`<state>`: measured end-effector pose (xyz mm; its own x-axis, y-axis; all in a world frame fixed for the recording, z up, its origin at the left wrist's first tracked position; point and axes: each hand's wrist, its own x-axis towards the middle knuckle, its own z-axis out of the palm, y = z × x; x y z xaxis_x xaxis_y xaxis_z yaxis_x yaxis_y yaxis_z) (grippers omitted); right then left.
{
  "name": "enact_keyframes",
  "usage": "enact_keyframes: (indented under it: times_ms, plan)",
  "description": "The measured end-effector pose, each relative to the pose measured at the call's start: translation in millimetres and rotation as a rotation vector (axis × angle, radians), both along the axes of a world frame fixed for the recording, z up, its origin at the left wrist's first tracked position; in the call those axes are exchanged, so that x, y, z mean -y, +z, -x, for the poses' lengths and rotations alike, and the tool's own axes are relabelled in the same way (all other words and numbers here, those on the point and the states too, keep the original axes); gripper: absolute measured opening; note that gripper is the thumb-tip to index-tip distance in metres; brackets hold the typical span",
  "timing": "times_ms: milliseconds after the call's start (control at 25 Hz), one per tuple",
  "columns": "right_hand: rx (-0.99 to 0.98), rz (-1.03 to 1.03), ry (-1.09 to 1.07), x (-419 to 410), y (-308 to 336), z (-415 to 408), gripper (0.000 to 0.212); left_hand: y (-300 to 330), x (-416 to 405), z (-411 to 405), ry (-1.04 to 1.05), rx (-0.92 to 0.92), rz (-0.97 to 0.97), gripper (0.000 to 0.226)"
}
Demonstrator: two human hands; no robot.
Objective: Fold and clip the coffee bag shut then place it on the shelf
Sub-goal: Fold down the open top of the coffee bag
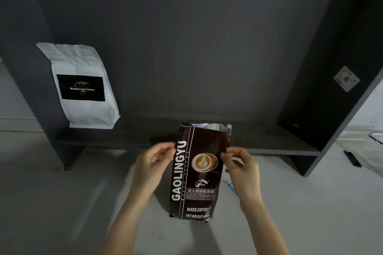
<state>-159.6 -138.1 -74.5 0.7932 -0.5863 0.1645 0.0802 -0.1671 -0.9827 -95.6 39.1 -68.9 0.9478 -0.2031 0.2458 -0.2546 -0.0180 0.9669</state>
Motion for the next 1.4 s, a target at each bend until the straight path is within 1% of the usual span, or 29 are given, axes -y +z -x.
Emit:
enact_keyframes:
  times_ms: [160, 320, 480, 600, 720, 920, 1000, 1120, 1200, 1360, 1400]
  plan:
    - [0.008, 0.02, 0.009, -0.4, -1.7, 1.7, 0.016, -1.1, 2.2, 0.4, 0.011, 0.045, -0.022, 0.025]
    - [-0.002, 0.064, -0.019, -1.4, -4.2, 2.9, 0.021, -4.5, 5.2, 2.1, 0.036, 0.074, -0.064, 0.023]
    - [0.034, 0.023, 0.024, 0.3, -4.4, 6.0, 0.019, -7.1, 7.6, 3.0, -0.003, 0.027, 0.036, 0.02]
    - [0.037, 0.028, 0.024, 2.1, -6.2, 7.9, 0.016, -7.8, 10.0, 3.9, -0.043, 0.02, 0.048, 0.015]
    - [0.044, 0.025, 0.004, 3.0, -8.2, 10.2, 0.019, -9.0, 11.0, 5.2, -0.047, 0.012, 0.07, 0.016]
    - [0.029, 0.05, -0.029, 2.8, -10.7, 10.0, 0.021, -15.2, 12.9, 6.9, -0.021, -0.019, 0.067, 0.022]
    - [0.025, 0.044, -0.026, 3.1, -10.6, 9.4, 0.021, -15.7, 13.2, 6.9, -0.005, -0.031, 0.098, 0.021]
    - [0.03, 0.03, -0.027, 2.9, -10.3, 9.7, 0.018, -16.9, 11.4, 6.7, -0.018, -0.05, 0.134, 0.023]
    - [0.044, 0.026, -0.03, 2.8, -10.8, 9.8, 0.016, -18.9, 10.9, 7.6, -0.024, -0.055, 0.105, 0.025]
    - [0.099, -0.005, 0.002, 1.0, -10.4, 12.1, 0.025, -19.6, 11.5, 8.8, -0.022, -0.046, 0.063, 0.04]
    - [0.105, -0.007, 0.02, 0.8, -10.6, 12.6, 0.027, -19.5, 11.0, 8.3, -0.031, -0.045, 0.056, 0.041]
